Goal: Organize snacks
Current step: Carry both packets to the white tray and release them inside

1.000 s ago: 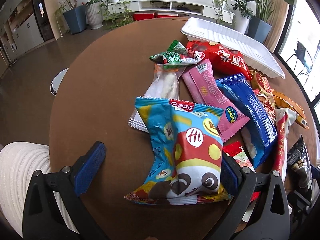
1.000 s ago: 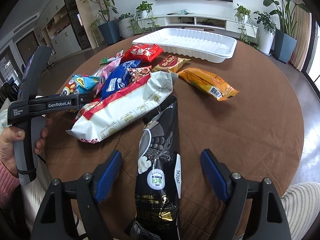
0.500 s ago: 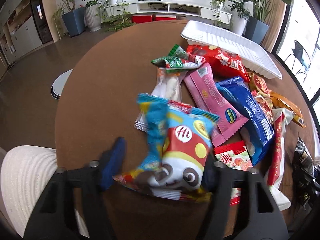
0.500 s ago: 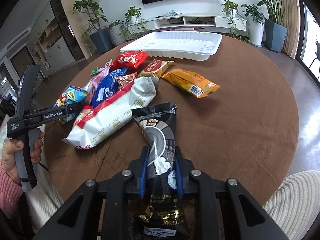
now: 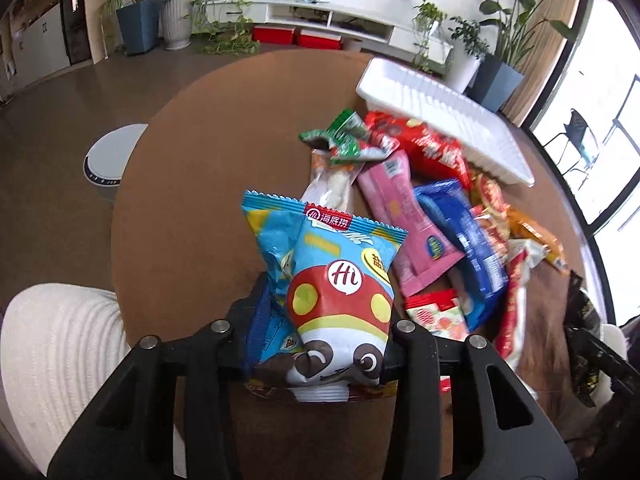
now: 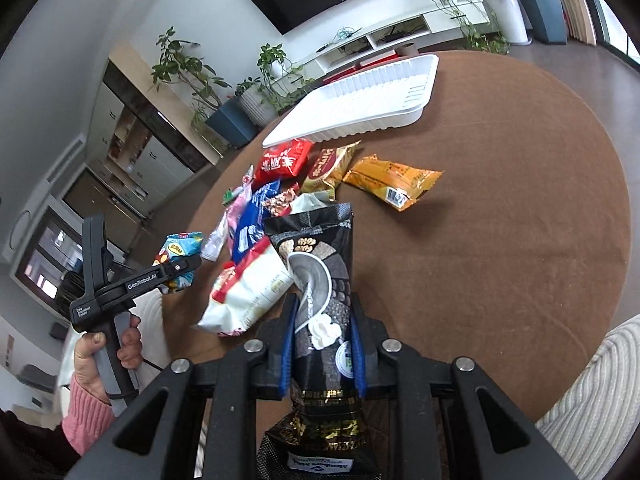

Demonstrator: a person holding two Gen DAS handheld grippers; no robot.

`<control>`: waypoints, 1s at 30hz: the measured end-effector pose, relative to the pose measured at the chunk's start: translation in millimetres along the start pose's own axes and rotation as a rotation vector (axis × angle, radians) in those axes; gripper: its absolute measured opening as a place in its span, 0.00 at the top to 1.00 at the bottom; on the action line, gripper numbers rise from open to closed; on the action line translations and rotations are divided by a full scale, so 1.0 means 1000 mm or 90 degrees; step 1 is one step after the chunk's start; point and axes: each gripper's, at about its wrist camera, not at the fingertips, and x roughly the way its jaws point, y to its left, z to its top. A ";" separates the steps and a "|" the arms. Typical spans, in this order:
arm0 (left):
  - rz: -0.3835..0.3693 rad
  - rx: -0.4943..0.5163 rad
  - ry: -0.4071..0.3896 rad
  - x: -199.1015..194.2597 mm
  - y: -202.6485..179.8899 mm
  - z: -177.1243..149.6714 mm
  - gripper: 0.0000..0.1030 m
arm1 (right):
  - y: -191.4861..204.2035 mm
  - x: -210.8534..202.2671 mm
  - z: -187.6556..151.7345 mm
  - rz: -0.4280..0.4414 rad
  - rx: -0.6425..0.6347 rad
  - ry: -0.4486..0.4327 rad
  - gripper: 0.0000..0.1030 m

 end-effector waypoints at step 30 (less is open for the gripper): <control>-0.091 0.143 -0.003 0.022 -0.136 0.115 0.64 | -0.022 0.042 0.163 0.030 0.058 -0.066 0.76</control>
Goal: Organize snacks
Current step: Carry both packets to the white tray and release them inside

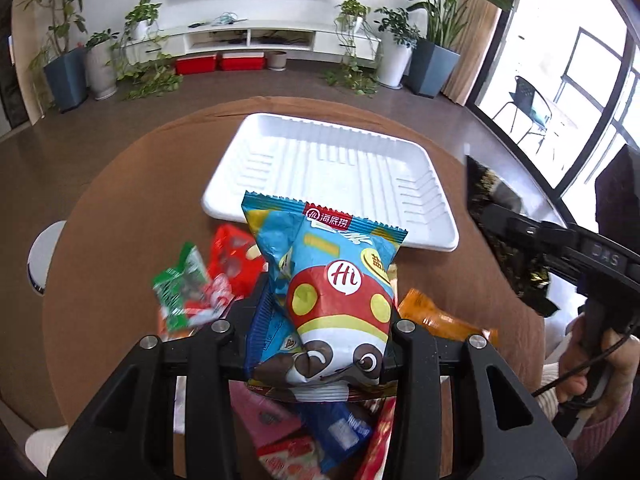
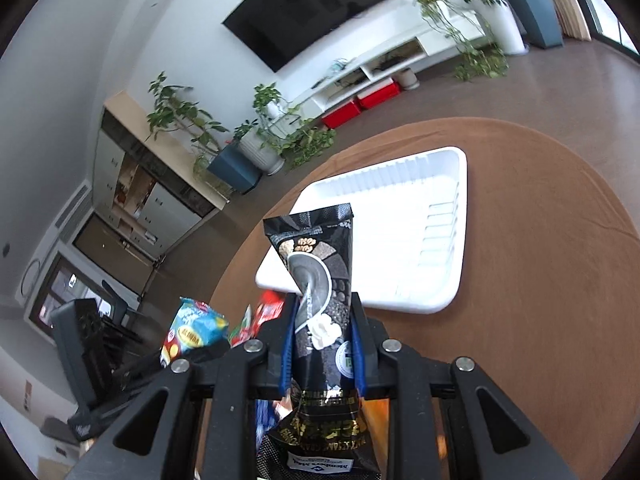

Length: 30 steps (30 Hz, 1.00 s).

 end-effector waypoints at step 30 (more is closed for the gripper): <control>-0.004 0.035 0.111 0.210 -0.082 0.108 0.61 | -0.076 0.080 0.068 -0.105 0.031 0.020 0.70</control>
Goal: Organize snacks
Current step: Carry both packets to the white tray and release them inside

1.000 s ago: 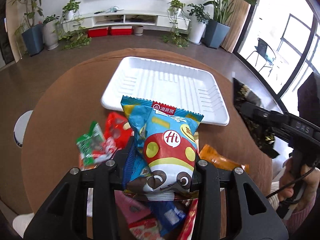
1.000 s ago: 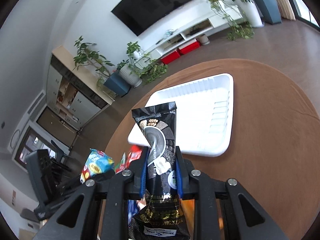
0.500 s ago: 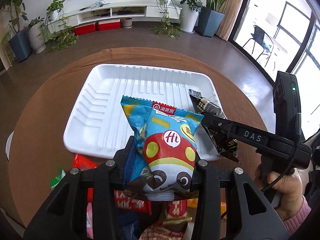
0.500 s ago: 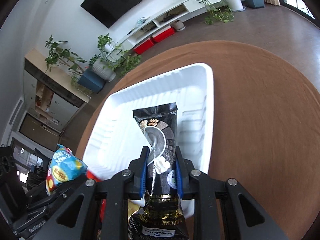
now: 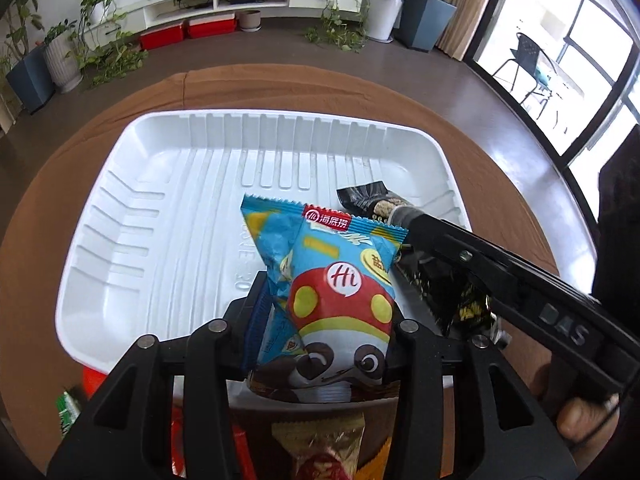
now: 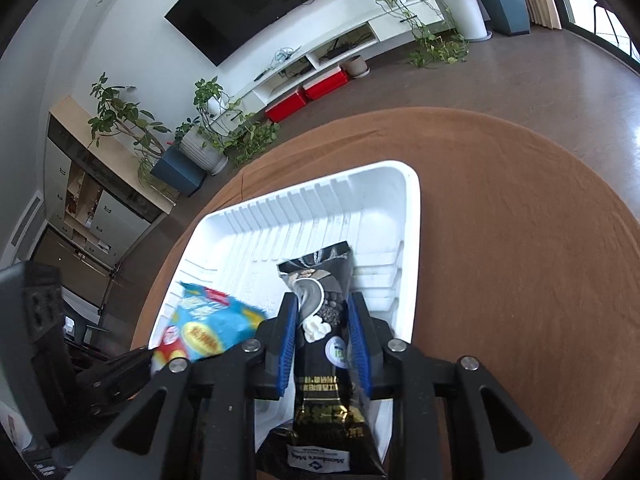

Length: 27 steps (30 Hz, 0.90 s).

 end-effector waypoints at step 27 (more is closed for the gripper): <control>-0.078 -0.054 -0.083 -0.071 0.030 -0.021 0.49 | 0.036 -0.053 -0.014 0.038 -0.072 -0.068 0.58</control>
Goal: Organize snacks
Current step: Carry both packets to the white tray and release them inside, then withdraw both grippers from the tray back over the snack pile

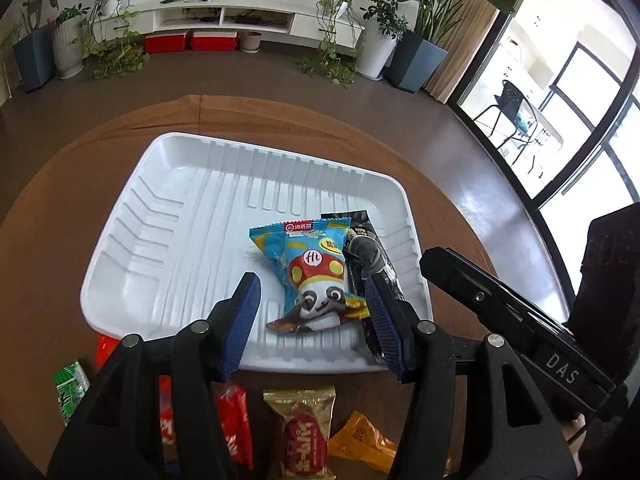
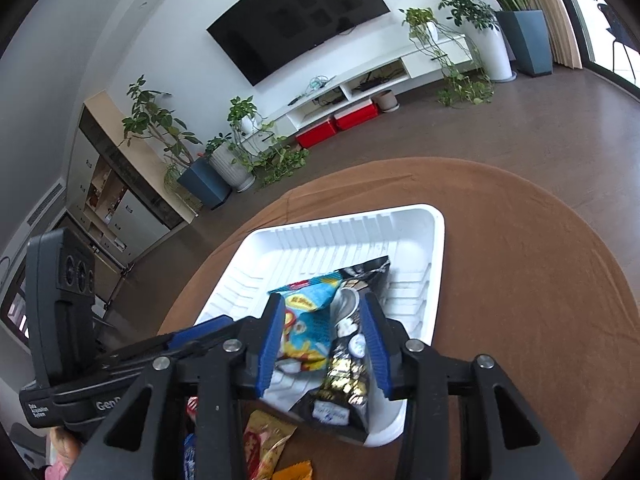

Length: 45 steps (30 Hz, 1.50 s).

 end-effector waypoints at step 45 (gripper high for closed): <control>0.174 -0.050 -0.061 -0.174 0.119 -0.207 0.39 | 0.118 -0.057 -0.214 -0.194 -0.261 0.111 0.30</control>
